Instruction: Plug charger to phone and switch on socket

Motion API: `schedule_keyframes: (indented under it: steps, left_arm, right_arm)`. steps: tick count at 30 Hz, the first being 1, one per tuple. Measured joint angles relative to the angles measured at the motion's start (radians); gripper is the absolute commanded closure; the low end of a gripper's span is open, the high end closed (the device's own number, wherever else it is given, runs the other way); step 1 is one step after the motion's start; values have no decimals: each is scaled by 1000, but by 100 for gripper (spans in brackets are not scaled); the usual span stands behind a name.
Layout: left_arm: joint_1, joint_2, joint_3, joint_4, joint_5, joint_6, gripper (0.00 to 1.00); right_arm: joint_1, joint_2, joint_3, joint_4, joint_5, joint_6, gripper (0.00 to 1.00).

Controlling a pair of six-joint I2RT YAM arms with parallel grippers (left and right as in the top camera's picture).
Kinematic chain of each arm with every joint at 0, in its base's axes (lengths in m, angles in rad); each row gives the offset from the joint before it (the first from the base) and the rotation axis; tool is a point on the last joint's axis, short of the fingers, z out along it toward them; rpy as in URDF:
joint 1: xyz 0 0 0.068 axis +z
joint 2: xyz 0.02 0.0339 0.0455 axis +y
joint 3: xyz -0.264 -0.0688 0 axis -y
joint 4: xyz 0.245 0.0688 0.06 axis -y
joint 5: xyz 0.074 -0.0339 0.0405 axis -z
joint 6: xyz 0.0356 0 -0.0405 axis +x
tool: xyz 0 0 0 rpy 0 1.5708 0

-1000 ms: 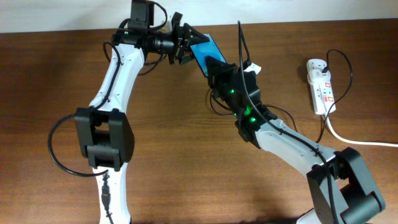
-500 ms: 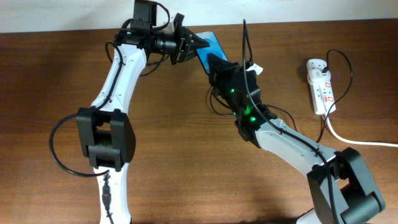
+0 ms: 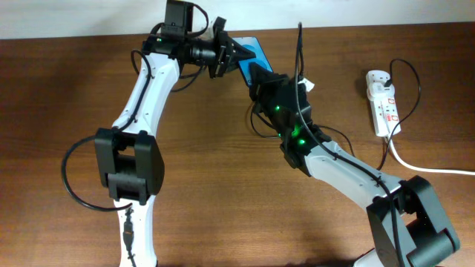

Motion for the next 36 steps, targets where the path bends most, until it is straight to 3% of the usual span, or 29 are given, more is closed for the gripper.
schedule_keyframes:
  steps: [7, 9, 13, 17, 23, 27, 32, 36]
  left_arm:
    - [0, 0, 0, 0, 0, -1, 100]
    - [0, 0, 1, 0, 0, -2, 100]
    - [-1, 0, 1, -4, -8, -4, 100]
    - [-2, 0, 1, -9, -16, -4, 100]
    - [-4, 0, 1, -10, -57, 8, 100]
    - [5, 0, 1, -10, -65, 18, 100]
    - [60, 0, 1, -10, -64, 74, 100]
    - [116, 0, 1, -10, -50, 144, 100]
  right_arm:
    - [0, 0, 0, 0, 0, 8, 96]
    - [0, 0, 0, 0, 0, 12, 91]
    - [0, 0, 0, -3, 0, -3, 90]
    - [0, 0, 1, -3, 0, -24, 72]
    - [0, 0, 7, 2, -7, -69, 21]
    - [0, 0, 8, 3, -12, -130, 0]
    - [-11, 0, 8, 4, -45, -266, 2]
    - [-81, 0, 9, -11, -192, -410, 2]
